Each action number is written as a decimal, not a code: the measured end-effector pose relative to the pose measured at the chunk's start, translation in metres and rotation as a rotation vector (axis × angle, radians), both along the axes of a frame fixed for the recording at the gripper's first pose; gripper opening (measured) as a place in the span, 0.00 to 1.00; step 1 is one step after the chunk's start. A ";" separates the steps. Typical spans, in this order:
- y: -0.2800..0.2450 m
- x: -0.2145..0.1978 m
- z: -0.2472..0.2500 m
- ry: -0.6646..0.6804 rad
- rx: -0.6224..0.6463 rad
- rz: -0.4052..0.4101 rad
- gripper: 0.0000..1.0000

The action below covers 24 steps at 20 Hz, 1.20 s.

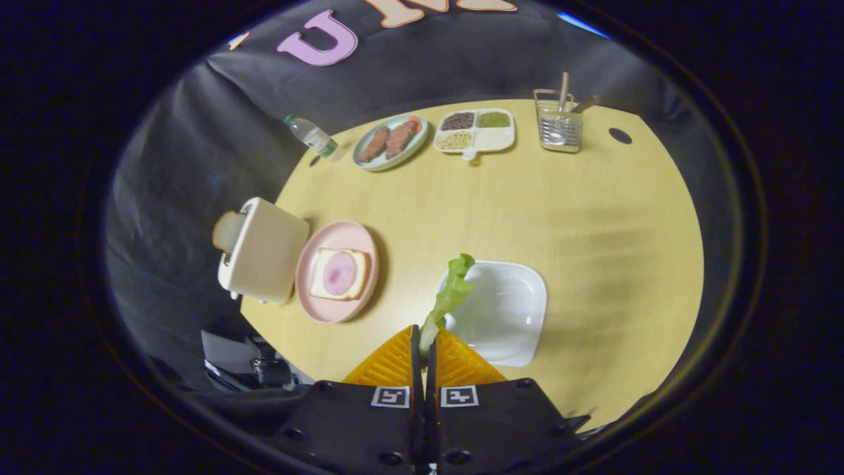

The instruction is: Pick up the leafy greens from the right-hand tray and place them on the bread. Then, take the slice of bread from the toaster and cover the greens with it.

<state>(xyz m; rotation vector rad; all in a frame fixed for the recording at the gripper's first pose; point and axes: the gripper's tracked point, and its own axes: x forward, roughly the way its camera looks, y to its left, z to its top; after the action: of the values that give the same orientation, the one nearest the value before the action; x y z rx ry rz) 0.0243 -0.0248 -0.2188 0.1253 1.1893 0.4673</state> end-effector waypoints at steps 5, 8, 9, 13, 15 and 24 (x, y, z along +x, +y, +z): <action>0.072 -0.018 0.032 0.018 0.158 0.063 0.03; 0.115 -0.027 0.036 0.023 0.211 0.113 0.03; 0.128 -0.029 0.034 0.025 0.219 0.129 0.03; 0.183 -0.029 0.023 0.037 0.268 0.153 0.03; 0.204 -0.026 0.007 0.054 0.284 0.152 0.03; 0.200 0.005 -0.089 0.077 0.100 0.094 0.03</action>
<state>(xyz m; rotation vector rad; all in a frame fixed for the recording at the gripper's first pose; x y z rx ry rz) 0.0290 0.1748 -0.3079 0.1756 1.2507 0.6094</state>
